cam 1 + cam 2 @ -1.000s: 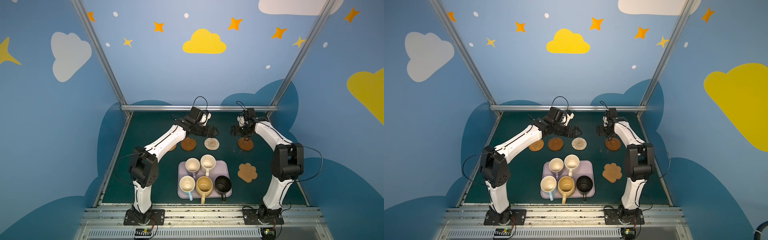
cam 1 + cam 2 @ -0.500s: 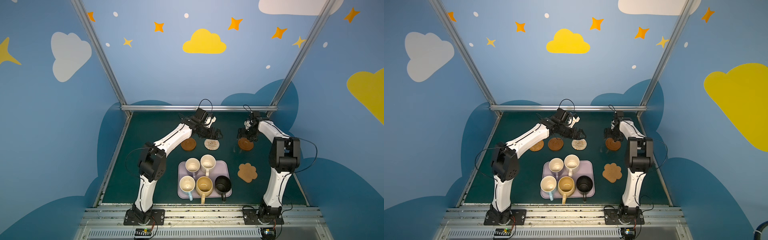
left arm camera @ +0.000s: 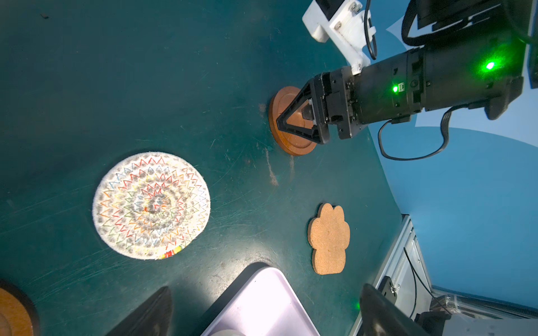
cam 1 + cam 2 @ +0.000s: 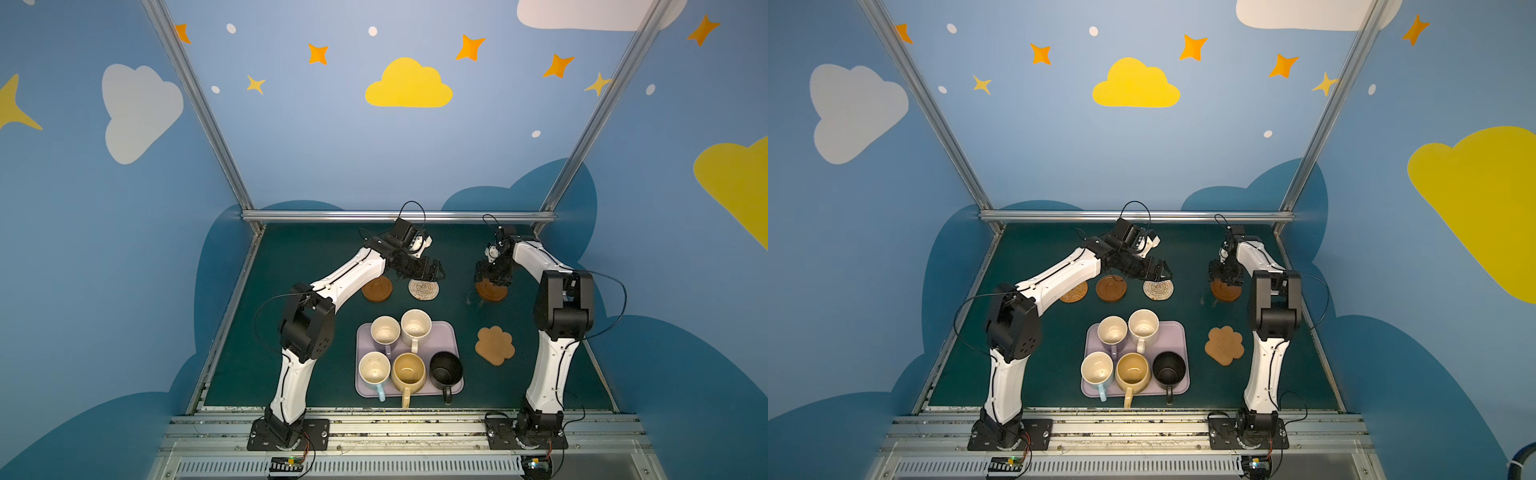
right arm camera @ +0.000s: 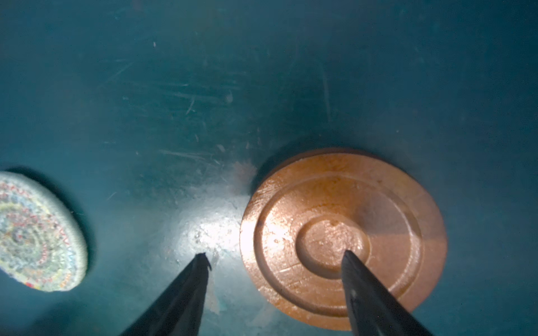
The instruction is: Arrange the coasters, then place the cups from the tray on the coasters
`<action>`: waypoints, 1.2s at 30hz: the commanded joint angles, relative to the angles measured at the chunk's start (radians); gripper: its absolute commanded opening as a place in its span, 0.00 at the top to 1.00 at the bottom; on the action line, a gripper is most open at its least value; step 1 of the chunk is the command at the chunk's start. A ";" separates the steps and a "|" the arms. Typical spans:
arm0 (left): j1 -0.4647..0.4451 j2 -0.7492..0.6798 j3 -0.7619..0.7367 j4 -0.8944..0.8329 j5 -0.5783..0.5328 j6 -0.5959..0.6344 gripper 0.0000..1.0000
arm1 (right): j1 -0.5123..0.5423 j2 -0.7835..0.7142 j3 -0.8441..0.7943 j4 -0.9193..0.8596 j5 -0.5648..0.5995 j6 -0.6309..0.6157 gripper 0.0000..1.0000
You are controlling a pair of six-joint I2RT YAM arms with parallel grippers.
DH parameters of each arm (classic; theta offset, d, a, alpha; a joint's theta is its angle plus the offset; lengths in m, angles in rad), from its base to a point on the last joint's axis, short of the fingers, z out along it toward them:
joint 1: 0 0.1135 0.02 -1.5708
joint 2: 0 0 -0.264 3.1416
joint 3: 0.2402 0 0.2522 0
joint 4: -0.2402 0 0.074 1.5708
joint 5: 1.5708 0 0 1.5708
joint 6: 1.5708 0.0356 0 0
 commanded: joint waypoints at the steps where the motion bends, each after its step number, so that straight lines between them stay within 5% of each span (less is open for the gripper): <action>1: 0.001 -0.003 0.013 -0.021 -0.015 0.018 0.00 | 0.005 0.029 0.024 -0.035 0.006 -0.013 0.39; 9: 0.003 -0.010 0.000 -0.025 -0.027 0.028 0.00 | 0.014 0.060 0.044 -0.054 0.006 -0.020 0.52; 27: 0.013 -0.027 -0.031 -0.012 -0.039 0.026 0.00 | 0.051 0.110 0.046 -0.128 0.044 0.004 0.53; 36: 0.018 -0.031 -0.044 -0.008 -0.039 0.019 0.00 | 0.114 0.116 0.039 -0.115 -0.041 0.006 0.56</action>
